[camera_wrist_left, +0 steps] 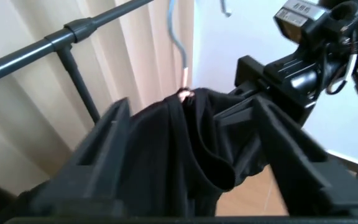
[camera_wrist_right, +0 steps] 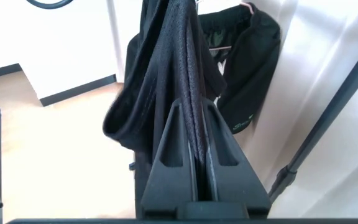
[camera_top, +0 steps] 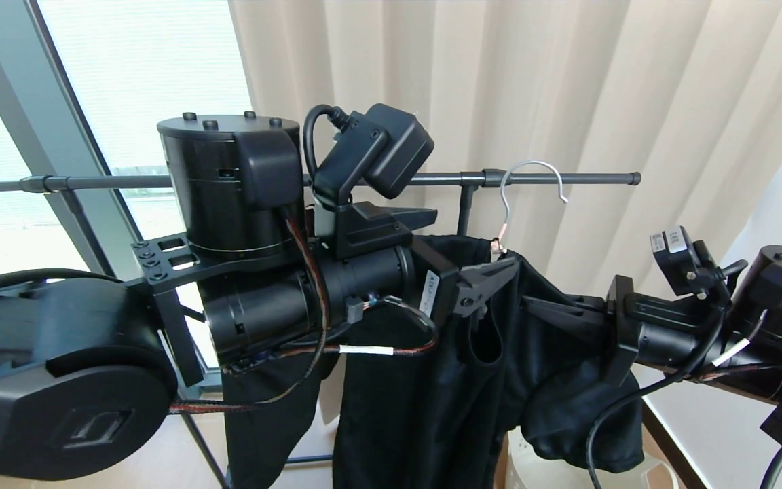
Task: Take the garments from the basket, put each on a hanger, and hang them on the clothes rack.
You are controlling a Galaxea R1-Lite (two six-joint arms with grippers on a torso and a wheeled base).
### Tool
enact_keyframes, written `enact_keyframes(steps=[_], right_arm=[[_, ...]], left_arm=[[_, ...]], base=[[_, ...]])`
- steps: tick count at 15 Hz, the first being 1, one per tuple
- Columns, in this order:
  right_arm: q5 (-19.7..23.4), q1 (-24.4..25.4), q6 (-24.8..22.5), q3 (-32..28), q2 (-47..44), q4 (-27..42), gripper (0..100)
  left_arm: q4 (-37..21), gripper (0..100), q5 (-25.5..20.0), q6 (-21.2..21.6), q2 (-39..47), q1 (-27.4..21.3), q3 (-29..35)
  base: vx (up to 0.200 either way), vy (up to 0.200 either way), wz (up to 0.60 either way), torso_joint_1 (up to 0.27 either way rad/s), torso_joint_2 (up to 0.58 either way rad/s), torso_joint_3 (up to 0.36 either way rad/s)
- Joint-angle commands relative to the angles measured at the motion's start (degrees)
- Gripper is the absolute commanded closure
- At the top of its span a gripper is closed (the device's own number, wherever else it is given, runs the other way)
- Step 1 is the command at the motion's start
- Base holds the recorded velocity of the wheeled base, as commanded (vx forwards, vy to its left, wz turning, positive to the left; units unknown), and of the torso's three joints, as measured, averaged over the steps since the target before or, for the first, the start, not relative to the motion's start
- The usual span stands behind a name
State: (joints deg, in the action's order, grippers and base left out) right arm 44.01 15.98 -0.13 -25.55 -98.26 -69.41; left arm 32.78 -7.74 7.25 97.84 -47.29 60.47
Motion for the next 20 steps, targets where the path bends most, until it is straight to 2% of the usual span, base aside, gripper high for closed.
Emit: enact_keyframes(steps=[1, 3, 4, 6, 8, 9, 10, 11, 13, 14, 16, 20], right_arm=[[-0.06, -0.25, -0.04, 0.24, 0.08, -0.64, 100], [0.11, -1.13, -0.04, 0.5, 0.17, -1.08, 100], [0.11, -1.48, -0.04, 0.41, 0.26, -1.08, 100], [1.08, -3.33, -0.04, 0.41, -0.18, -0.99, 100], [4.95, -4.47, -0.04, 0.5, -0.18, -0.99, 100], [7.5, -5.79, -0.04, 0.5, 0.08, -0.99, 100], [8.64, -6.23, -0.04, 0.5, 0.17, -0.99, 100], [11.63, -7.98, 0.05, 0.5, 0.17, -0.99, 100], [15.58, -8.86, 0.05, 1.03, 0.17, -0.99, 100], [16.55, -9.13, 0.05, 1.29, 0.26, -1.08, 100], [18.83, -9.74, 0.05, 1.73, 0.87, -1.08, 100], [23.58, -11.15, 0.05, 2.61, 2.19, -1.08, 100]], left_arm=[[-0.09, 0, 0.45, 1.1, -1.95, 0.71, -1.4], [0.0, 0, 2.2, 2.33, -3.27, 3.17, -2.98], [0.0, 0, 2.29, 3.73, -4.41, 6.51, -4.65], [0.0, 0, 1.15, 3.29, -7.05, 13.71, -6.68], [0.0, 0, -4.83, -1.36, -9.69, 19.34, -8.96], [0.18, 0, -10.45, -4.7, -10.83, 22.77, -11.25], [0.27, 0, -13.0, -5.85, -11.09, 24.35, -12.13], [0.35, 0, -20.12, -8.75, -11.09, 28.65, -14.23], [0.71, 0, -28.47, -10.86, -10.74, 33.14, -15.73], [0.71, 0, -31.72, -12.7, -10.65, 34.19, -16.7], [0.97, 0, -34.09, -14.2, -9.16, 34.46, -18.63], [8.88, 0, -34.09, -14.37, -2.57, 34.28, -20.74]], base=[[0.0, 0.0, 0.0, 0.0, 0.0, 0.0], [0.0, 0.0, 0.0, 0.0, 0.0, 0.0], [0.0, 0.0, 0.0, 0.0, 0.0, 0.0], [0.0, 0.0, 0.0, 0.0, 0.0, 0.0], [0.0, 0.0, 0.0, 0.0, 0.0, 0.0], [0.0, 0.0, 0.0, 0.0, 0.0, 0.0], [0.0, 0.0, 0.0, 0.0, 0.0, 0.0], [0.0, 0.0, 0.0, 0.0, 0.0, 0.0], [0.0, 0.0, 0.0, 0.0, 0.0, 0.0], [0.0, 0.0, 0.0, 0.0, 0.0, 0.0], [0.0, 0.0, 0.0, 0.0, 0.0, 0.0], [0.0, 0.0, 0.0, 0.0, 0.0, 0.0]])
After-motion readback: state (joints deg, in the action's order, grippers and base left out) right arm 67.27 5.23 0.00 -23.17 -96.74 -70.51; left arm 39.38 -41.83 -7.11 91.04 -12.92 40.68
